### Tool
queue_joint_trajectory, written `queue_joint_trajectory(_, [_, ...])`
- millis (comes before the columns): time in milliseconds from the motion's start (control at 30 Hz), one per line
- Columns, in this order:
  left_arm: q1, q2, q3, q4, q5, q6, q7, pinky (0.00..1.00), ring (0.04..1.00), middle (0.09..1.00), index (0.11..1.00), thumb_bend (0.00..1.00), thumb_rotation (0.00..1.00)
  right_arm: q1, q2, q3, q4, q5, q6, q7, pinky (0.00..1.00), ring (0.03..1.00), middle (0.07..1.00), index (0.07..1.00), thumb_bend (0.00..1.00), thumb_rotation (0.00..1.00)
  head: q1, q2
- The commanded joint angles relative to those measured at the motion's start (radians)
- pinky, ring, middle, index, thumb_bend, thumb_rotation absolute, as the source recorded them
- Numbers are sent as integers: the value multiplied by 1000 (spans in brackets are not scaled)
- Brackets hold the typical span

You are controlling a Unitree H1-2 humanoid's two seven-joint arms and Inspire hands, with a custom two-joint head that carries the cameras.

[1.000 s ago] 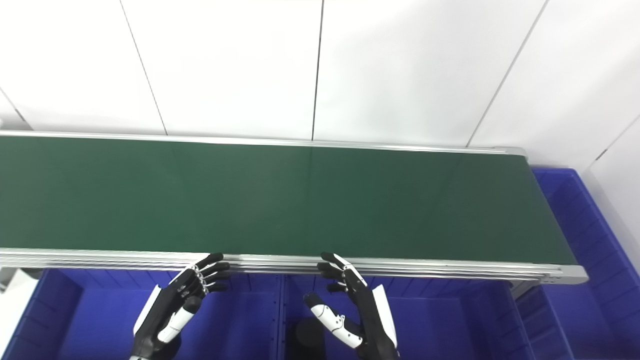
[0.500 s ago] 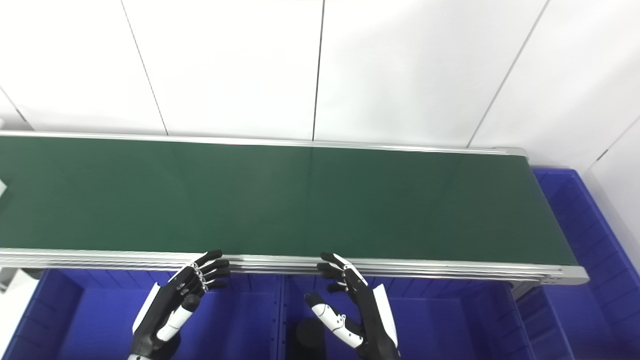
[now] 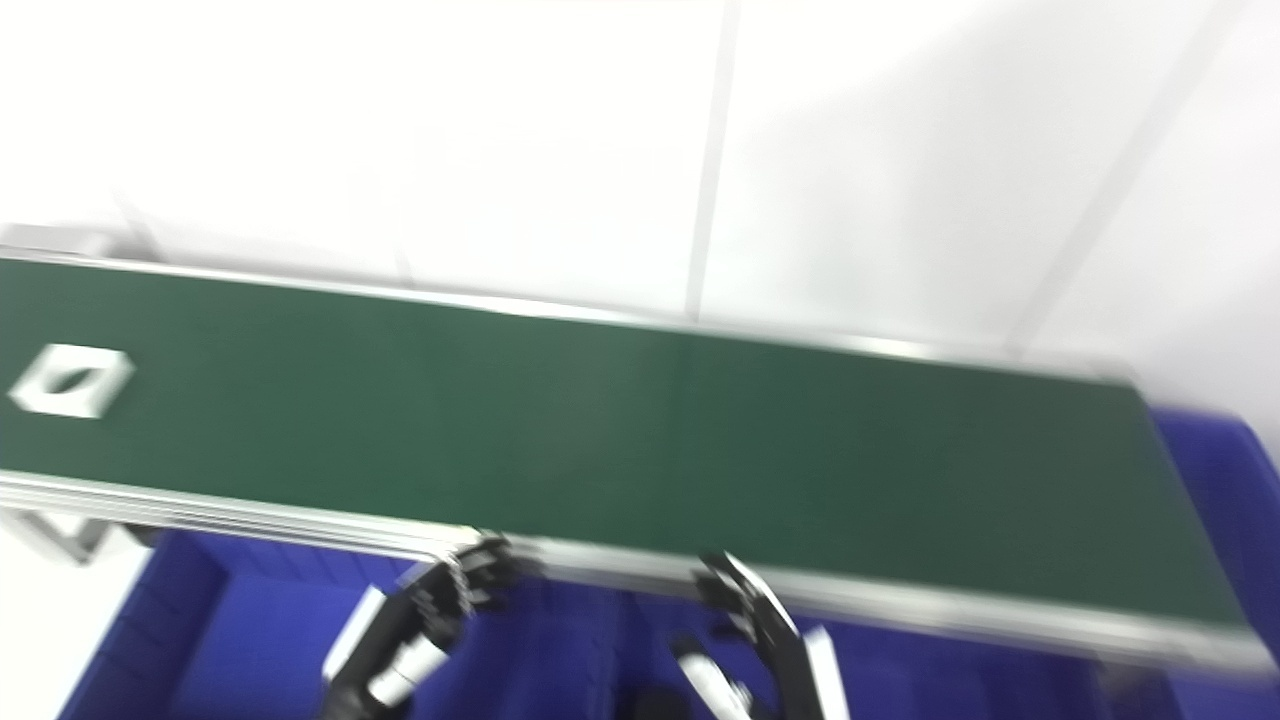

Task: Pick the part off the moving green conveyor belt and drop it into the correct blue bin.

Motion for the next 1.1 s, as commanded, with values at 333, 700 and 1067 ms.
queue_joint_trajectory(333, [-25, -21, -10, 10, 29, -39, 17, 633, 704, 722, 758, 952, 618, -1, -1, -10, -34, 11, -24, 1, 657, 750, 778, 841, 453, 711, 112, -57])
queue_joint_trajectory(700, [-34, -26, -10, 21, 36, -37, 34, 612, 687, 715, 742, 978, 587, -13, -8, -12, -16, 20, -20, 7, 664, 750, 784, 854, 399, 689, 141, -80])
queue_joint_trajectory(1067, [-44, -17, -14, 24, 31, -58, 25, 634, 703, 731, 747, 977, 575, -17, 3, -12, -10, 48, -2, 9, 724, 796, 813, 889, 367, 726, 219, -108])
